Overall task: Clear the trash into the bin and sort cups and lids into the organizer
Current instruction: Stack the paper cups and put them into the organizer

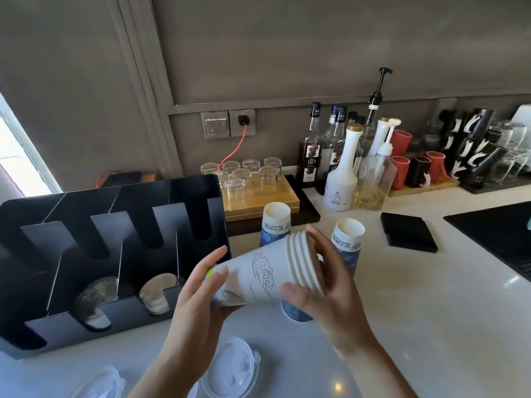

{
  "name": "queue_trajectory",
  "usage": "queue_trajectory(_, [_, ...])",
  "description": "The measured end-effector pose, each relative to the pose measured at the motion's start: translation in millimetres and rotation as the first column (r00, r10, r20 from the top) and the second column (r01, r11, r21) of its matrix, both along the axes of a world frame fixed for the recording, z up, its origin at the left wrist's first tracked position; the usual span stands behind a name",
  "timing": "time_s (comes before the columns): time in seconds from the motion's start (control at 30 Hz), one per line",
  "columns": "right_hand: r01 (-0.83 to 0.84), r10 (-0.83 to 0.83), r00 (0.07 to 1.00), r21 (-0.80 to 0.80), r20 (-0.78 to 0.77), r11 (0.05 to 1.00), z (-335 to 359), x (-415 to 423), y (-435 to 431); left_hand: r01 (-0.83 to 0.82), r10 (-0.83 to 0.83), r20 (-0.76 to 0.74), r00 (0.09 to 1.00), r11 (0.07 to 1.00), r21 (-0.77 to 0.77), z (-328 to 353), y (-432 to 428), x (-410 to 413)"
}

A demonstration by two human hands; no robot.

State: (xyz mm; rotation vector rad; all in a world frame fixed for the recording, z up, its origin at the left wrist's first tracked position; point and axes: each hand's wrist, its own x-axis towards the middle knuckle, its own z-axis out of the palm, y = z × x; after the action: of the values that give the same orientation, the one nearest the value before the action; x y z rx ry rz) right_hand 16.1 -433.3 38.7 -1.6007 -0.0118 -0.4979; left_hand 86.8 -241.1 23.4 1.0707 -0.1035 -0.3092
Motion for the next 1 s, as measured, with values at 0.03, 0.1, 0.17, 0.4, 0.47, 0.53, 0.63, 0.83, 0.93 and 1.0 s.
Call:
queue_trajectory(0.03, [-0.006, 0.006, 1.0, 0.007, -0.004, 1.0, 1.3, 2.3, -0.7, -0.018, 0.018, 0.012, 1.0, 1.0, 0.0, 1.0, -3.1, 1.4])
queue_trajectory(0.1, [0.03, -0.03, 1.0, -0.037, 0.007, 0.999, 4.1, 7.3, -1.8, -0.024, 0.024, 0.0, 1.0, 0.999, -0.028, -0.4, -7.5, 3.1])
queue_trajectory(0.17, [0.083, -0.08, 0.996, -0.126, 0.027, 0.989, 5.3, 11.4, -1.1, -0.013, 0.012, -0.025, 1.0, 0.999, -0.04, -2.8, -9.9, 2.7])
queue_trajectory(0.4, [0.064, -0.069, 0.997, -0.227, -0.016, 0.972, -9.7, 18.9, 9.2, 0.028, -0.031, 0.086, 0.996, 0.999, 0.045, -6.2, 2.8, 5.3])
queue_trajectory(0.47, [0.031, -0.04, 0.998, -0.17, -0.054, 0.985, -8.2, 22.8, 9.8, 0.057, -0.063, 0.105, 0.992, 0.997, 0.058, -2.9, 10.3, 6.8])
queue_trajectory(0.53, [0.059, -0.061, 0.996, -0.021, -0.072, 0.998, -2.6, 29.1, 11.9, 0.074, -0.083, 0.146, 0.986, 0.995, 0.063, 0.2, 18.5, 8.6])
queue_trajectory(0.63, [0.085, -0.061, 0.993, 0.252, -0.101, 0.964, 4.5, 41.5, 31.1, 0.068, -0.073, 0.251, 0.965, 0.997, 0.03, 6.9, 23.5, 9.3])
queue_trajectory(0.83, [0.028, 0.085, 0.984, 0.599, -0.159, 0.8, 12.6, 57.6, 102.9, -0.081, 0.096, 0.095, 0.991, 0.986, -0.149, 24.9, 29.5, 14.4])
queue_trajectory(0.93, [-0.064, 0.165, 0.973, 0.501, -0.16, 0.863, 11.3, 61.3, 127.5, -0.031, 0.043, 0.14, 0.989, 0.996, -0.087, 30.9, 40.9, 16.5])
queue_trajectory(1.0, [-0.107, 0.187, 0.967, 0.392, -0.174, 0.914, 11.3, 65.5, 134.1, -0.001, 0.013, 0.147, 0.989, 0.997, -0.077, 32.7, 54.5, 21.4])
